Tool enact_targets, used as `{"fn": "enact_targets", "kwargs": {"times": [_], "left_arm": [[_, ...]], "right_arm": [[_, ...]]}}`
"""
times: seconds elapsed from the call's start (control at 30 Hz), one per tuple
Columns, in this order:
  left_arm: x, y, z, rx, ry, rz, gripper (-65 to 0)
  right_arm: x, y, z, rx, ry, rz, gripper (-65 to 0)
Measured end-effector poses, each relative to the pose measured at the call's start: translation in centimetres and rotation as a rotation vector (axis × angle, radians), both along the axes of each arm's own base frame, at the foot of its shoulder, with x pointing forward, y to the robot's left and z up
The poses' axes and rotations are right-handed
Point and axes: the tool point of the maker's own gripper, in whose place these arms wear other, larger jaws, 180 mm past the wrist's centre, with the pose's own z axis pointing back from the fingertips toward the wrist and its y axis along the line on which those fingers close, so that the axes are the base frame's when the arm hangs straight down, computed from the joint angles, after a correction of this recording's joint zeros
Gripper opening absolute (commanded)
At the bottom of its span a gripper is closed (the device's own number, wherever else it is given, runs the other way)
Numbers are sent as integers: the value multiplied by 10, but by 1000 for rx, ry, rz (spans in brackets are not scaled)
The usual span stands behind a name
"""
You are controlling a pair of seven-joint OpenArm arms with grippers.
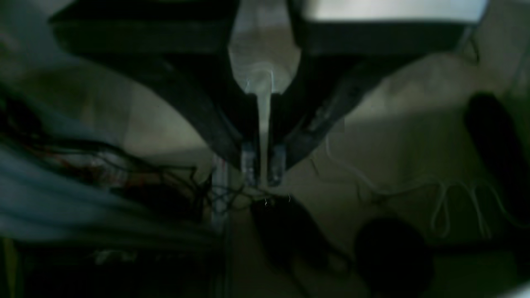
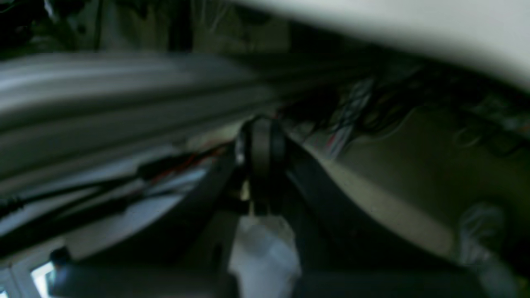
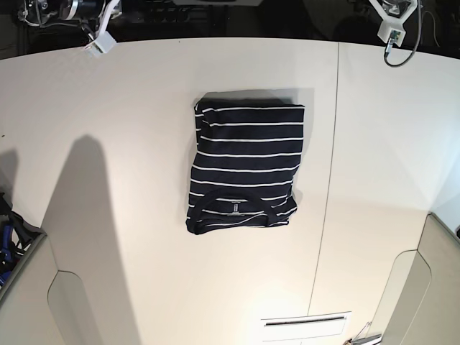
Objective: Fold the T-shirt properly
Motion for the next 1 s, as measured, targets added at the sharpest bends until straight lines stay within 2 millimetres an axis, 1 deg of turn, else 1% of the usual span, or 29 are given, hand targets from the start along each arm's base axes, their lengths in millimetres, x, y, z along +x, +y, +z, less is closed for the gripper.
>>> {"fn": "enact_targets", "kwargs": {"times": [0.07, 0.13, 0.23, 0.33, 0.37, 0.43, 0.5, 0.53, 0.63, 0.7, 0.73, 0.77, 0.83, 0.9, 0.97, 1.0], "left_arm": [[-16, -8, -7, -28, 44, -5, -609], [-33, -21, -20, -75, 84, -12, -609], [-68, -33, -52, -98, 198, -24, -609], [-104, -33, -88, -72, 321, -8, -609], [-113, -33, -99, -63, 356, -3, -609], [-127, -36, -120, -64, 421, 13, -609], [-137, -43, -139, -81, 462, 33, -609], [-140, -45, -147, -88, 474, 40, -609], [-166, -47, -166, -71, 569, -1, -609], [-173, -47, -178, -62, 597, -27, -609], [-171, -48, -185, -55, 592, -45, -609], [-167, -48, -191, -51, 582, -63, -609], [-156, -47, -202, -43, 560, -92, -609], [-149, -38, -210, 9, 578, -100, -609], [-145, -32, -215, 34, 595, -120, -609], [-144, -33, -215, 36, 609, -138, -609]], "right_arm": [[-15, 4, -2, 2, 31, 46, -650], [-25, 7, -7, -29, 30, 113, -650], [-35, 10, -16, -76, 4, 216, -650], [-45, 13, -24, -93, -24, 309, -650], [-49, 12, -28, -104, -20, 329, -650], [-64, 6, -40, -132, 13, 391, -650], [-81, 0, -54, -152, 64, 443, -650], [-89, -2, -61, -154, 97, 457, -650], [-110, -10, -84, -169, 186, 482, -650], [-122, -19, -98, -193, 243, 497, -650], [-127, -24, -105, -205, 263, 500, -650], [-130, -30, -111, -221, 275, 505, -650], [-138, -48, -125, -280, 301, 535, -650], [-150, -66, -135, -349, 348, 581, -650], [-158, -73, -141, -382, 380, 603, -650], [-160, -74, -143, -389, 390, 607, -650]]}}
